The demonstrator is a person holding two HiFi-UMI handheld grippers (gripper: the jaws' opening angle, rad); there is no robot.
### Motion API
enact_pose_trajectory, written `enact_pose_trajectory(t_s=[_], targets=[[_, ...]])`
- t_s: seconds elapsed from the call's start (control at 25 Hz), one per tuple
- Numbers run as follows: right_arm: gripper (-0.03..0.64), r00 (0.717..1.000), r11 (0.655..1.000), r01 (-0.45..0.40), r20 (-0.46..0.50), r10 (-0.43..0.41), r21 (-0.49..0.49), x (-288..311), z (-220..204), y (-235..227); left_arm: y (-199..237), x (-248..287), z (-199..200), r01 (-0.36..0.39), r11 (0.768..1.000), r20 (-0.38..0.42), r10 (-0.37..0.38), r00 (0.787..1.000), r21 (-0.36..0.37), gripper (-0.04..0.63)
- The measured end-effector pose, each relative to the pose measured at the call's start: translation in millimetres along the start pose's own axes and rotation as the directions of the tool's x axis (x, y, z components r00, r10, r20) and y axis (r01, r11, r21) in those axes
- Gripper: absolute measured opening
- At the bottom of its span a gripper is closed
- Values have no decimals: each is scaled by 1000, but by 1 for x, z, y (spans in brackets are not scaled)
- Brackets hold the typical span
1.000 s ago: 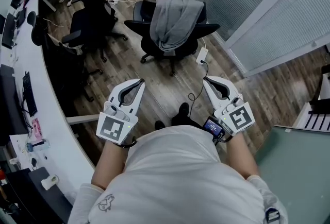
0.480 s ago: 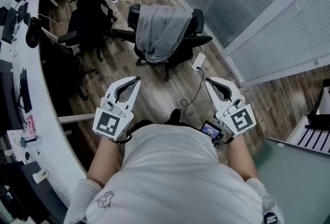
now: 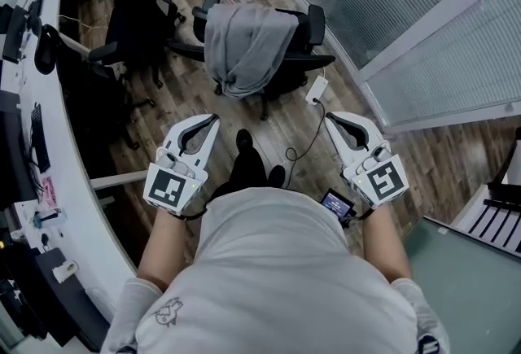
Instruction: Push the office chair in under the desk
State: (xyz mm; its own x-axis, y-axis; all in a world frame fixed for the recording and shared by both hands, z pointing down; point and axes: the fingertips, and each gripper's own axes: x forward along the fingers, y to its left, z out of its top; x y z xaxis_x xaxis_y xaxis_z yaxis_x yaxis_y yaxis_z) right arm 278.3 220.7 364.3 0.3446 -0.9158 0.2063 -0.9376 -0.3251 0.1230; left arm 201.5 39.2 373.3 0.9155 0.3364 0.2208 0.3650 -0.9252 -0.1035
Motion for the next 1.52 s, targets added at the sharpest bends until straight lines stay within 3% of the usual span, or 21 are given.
enact_pose_trajectory(t_s=[0.16,0.48,0.76,1.0,1.24,1.4,1.52], targets=[[3,1000,1000,2,-10,-2,-5,7,-4,-15,10,17,0,10,1000,-6,-10,1000,2,-1],[5,999,1000,20,-34,-20,3,41,-12,-51,54,50,-30,55,993,-100,-44,994,109,0],[35,997,1000,25,-77,-25,-1,84,-20,-78,105,73,-57,175,967,-234,-130,964,185,0],[73,983,1000,12,-182,-12,2,125,-44,-106,161,100,-80,262,945,-345,-183,920,196,5],[102,955,999,-31,-296,20,-33,156,-68,-120,204,118,-103,361,899,-441,-226,868,249,48],[129,910,985,-119,-411,58,-125,170,-92,-119,226,128,-126,445,848,-541,-239,806,288,112],[133,853,962,-187,-519,57,-201,177,-113,-120,240,135,-142,499,810,-606,-237,759,309,152]])
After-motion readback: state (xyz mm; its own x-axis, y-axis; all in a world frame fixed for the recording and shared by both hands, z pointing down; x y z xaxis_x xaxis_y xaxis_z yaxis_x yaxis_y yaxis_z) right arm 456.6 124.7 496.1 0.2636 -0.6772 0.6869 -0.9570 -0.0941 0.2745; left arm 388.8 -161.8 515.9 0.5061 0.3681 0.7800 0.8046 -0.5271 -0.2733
